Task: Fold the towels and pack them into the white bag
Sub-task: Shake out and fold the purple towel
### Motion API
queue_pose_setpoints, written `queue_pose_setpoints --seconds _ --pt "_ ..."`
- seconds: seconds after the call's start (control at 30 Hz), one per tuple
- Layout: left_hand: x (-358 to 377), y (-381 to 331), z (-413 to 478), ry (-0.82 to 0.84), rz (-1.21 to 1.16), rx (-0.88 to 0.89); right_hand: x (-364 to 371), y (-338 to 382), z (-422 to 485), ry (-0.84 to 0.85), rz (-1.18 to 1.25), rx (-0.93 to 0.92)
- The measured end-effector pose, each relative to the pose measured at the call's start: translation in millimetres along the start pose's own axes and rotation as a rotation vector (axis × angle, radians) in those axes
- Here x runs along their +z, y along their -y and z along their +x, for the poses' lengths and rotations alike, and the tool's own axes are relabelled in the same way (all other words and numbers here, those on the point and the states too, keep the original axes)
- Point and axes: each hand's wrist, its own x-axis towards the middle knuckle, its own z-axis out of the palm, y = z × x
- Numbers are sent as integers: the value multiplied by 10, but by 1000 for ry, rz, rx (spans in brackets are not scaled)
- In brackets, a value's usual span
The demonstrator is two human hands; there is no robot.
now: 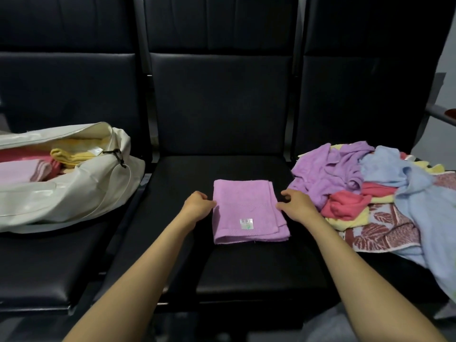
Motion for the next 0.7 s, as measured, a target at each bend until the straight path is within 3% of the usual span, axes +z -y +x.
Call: queue_pose_setpoints --seconds 0.5,0.6,0.7 --pt "164 -40 85 100 -100 -84 245 272 -4 71 -98 225" --pt "124 -78 58 124 -162 -69 174 307 13 118 30 249" --pt "48 -105 52 134 -223 -25 82 278 43 127 438 246"
